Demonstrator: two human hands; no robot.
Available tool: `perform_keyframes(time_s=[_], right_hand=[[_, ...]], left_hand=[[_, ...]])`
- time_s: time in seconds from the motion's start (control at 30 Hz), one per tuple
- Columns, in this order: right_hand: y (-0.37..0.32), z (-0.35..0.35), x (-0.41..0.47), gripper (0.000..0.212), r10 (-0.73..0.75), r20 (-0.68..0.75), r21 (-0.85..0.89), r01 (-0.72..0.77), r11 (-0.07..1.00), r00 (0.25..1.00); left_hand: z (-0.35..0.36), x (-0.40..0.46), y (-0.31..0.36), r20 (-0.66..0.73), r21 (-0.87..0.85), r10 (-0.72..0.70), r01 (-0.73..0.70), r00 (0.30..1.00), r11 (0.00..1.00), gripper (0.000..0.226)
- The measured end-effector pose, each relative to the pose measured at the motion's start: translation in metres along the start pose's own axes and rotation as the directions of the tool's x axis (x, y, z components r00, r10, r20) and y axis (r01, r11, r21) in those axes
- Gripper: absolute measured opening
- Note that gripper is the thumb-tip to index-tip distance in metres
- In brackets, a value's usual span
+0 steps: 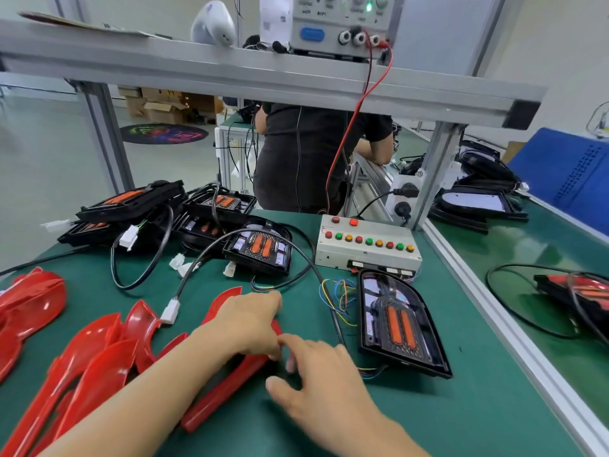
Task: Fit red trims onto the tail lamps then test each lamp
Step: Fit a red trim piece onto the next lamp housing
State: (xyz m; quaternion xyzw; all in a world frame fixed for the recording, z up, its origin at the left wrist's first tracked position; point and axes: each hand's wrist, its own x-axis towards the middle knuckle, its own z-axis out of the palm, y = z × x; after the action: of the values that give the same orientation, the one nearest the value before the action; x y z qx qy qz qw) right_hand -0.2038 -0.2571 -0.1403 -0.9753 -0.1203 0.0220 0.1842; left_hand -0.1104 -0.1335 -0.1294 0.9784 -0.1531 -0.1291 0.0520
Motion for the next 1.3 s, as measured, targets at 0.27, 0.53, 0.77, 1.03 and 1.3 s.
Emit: perform_keyframes(time_s=[0.27, 0.53, 0.77, 1.03, 1.3], right_hand=[[-0.008, 0.003, 0.006, 0.089, 0.163, -0.035, 0.435, -0.132, 0.891, 0.986], [0.005, -0.029, -0.001, 0.078, 0.170, -0.300, 0.317, -0.070, 0.946, 0.939], [0.051, -0.071, -0.015, 0.061, 0.174, -0.430, -0.031, -0.207, 0.978, 0.886], [0.123, -0.090, -0.038, 0.021, 0.395, -0.403, -0.031, -0.443, 0.896, 0.826], [0.125, -0.079, -0.042, 0.018, 0.376, -0.332, -0.040, -0.411, 0.911, 0.865]], left_hand=[[-0.004, 0.010, 0.004, -0.183, -0.733, -0.116, -0.057, 0.976, 0.678, 0.051], [-0.036, 0.023, 0.055, -0.101, -0.993, -0.206, -0.111, 0.973, -0.036, 0.020], [-0.050, 0.045, 0.111, -0.123, -0.983, -0.122, -0.138, 0.985, -0.121, 0.010], [-0.030, 0.085, 0.129, 0.004, -0.906, -0.075, 0.035, 0.997, 0.422, 0.020], [-0.024, 0.088, 0.132, 0.170, -0.889, -0.120, 0.204, 0.978, 0.410, 0.028]])
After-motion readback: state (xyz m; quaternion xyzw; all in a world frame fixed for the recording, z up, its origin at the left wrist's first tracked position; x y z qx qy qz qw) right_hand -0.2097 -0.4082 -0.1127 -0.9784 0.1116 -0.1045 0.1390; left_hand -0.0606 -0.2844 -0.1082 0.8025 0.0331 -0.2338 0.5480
